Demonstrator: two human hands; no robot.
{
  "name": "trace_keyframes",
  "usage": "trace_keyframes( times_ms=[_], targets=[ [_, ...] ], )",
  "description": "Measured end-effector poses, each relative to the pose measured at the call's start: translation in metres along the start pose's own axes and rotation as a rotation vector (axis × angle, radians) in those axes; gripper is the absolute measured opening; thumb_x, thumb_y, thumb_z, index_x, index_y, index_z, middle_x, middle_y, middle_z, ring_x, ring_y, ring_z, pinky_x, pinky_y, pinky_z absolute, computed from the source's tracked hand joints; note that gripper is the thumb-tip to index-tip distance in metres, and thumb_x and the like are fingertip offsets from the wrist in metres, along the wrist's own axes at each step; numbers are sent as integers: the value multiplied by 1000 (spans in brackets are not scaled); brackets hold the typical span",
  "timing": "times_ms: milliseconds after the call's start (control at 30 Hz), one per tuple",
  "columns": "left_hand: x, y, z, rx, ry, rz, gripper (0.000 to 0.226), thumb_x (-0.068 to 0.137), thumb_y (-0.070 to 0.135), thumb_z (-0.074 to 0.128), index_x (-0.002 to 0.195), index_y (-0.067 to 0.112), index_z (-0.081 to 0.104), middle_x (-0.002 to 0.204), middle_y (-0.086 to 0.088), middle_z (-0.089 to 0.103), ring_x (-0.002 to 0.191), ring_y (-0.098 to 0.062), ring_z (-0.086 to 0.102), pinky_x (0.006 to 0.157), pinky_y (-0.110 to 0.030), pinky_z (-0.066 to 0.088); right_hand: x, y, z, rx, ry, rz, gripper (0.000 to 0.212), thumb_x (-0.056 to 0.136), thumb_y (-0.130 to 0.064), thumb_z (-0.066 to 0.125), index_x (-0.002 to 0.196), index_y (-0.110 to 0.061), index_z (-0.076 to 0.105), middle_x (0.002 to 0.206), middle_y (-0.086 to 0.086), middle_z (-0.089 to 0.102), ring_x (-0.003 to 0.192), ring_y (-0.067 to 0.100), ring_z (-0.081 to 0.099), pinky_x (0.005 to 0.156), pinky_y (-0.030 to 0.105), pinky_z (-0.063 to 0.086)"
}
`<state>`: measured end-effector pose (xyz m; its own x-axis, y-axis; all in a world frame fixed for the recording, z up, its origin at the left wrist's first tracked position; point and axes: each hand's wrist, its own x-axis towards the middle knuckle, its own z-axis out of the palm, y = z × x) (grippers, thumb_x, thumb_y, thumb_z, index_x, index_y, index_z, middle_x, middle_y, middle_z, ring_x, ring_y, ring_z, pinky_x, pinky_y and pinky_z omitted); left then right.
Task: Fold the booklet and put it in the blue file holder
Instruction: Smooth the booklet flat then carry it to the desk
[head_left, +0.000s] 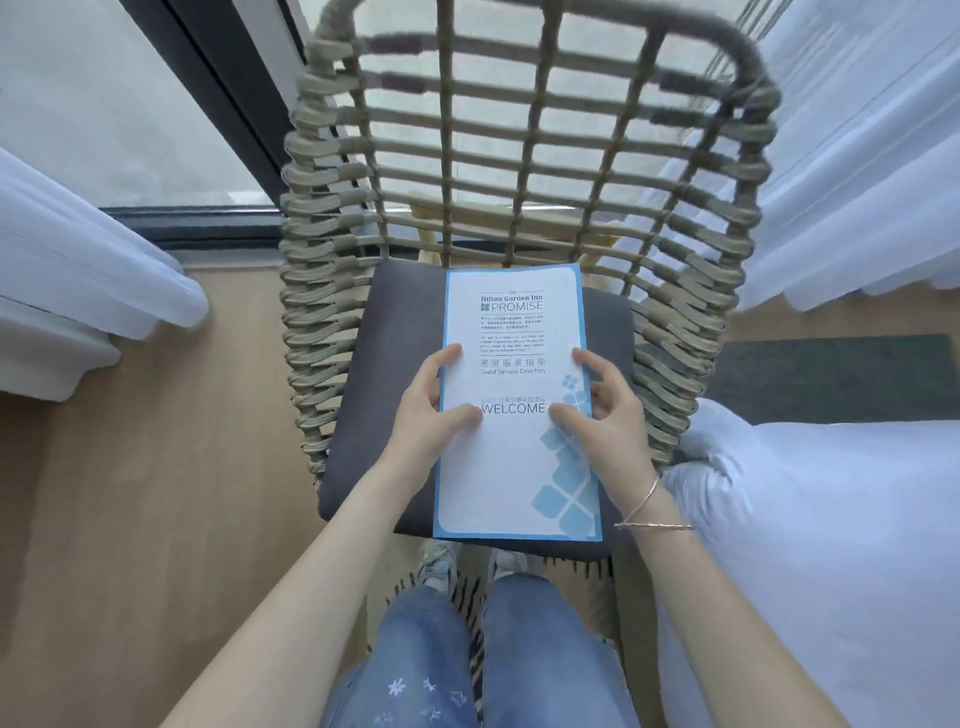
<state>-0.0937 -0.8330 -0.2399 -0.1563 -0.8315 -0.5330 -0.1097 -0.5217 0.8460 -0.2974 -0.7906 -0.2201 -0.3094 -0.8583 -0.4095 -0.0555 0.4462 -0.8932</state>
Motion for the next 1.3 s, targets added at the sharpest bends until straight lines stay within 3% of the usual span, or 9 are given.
trace_keyframes(
  times_ms=[67,200,300,500,700,833,1000,1200,1300],
  targets=[
    [-20,37,1,-15,-5,48,67,74,0,68,131,32,53,117,9,67,94,-1,69,68,-18,54,-16,-41,-10,16,-6,-37,59,80,6,69,129,-26,58,105,9,73,89,19,70,73,31,60],
    [-68,122,2,-55,-9,168,66,73,5,70,131,35,55,126,4,66,108,-14,67,84,-36,59,-56,-132,-33,75,11,-129,62,80,8,71,131,-23,59,92,-5,77,76,8,71,65,23,59],
    [-103,179,2,-102,-10,258,66,72,6,71,129,36,56,128,1,65,111,-18,67,92,-46,56,-85,-190,-47,129,-7,-204,62,80,10,70,132,-22,58,93,0,77,77,12,71,72,31,60],
    [-165,245,6,-136,-28,440,63,73,8,68,125,42,57,122,6,68,111,-19,67,87,-40,58,-133,-251,-66,253,-66,-314,62,81,10,70,130,-28,60,107,2,78,91,19,75,74,28,61],
    [-201,228,11,-77,6,447,62,76,10,65,127,43,54,129,12,63,116,-12,63,96,-41,54,-160,-233,-67,266,-54,-271,63,80,14,69,122,-32,62,101,-1,79,87,17,75,66,22,58],
    [-209,206,11,-94,44,379,60,74,13,65,122,48,57,127,10,65,112,-15,65,88,-35,57,-167,-215,-64,246,-73,-220,62,80,11,70,126,-30,60,100,-1,79,90,20,76,69,26,60],
    [-214,204,4,-134,110,361,58,74,14,67,118,51,58,127,7,65,109,-17,67,88,-42,58,-160,-220,-58,236,-150,-216,65,79,11,71,132,-24,57,99,-2,79,88,18,76,66,24,59],
    [-237,206,-23,-192,301,423,59,74,12,67,122,46,56,121,11,67,107,-10,67,75,-23,57,-150,-245,-24,183,-328,-266,66,78,11,72,129,-27,59,102,8,78,87,22,75,66,27,60],
    [-257,200,-47,-246,464,432,62,73,12,68,127,38,55,118,15,69,107,-11,67,79,-28,58,-151,-259,10,140,-472,-304,64,77,8,73,126,-32,60,105,8,77,89,23,74,68,27,60]
  ],
)
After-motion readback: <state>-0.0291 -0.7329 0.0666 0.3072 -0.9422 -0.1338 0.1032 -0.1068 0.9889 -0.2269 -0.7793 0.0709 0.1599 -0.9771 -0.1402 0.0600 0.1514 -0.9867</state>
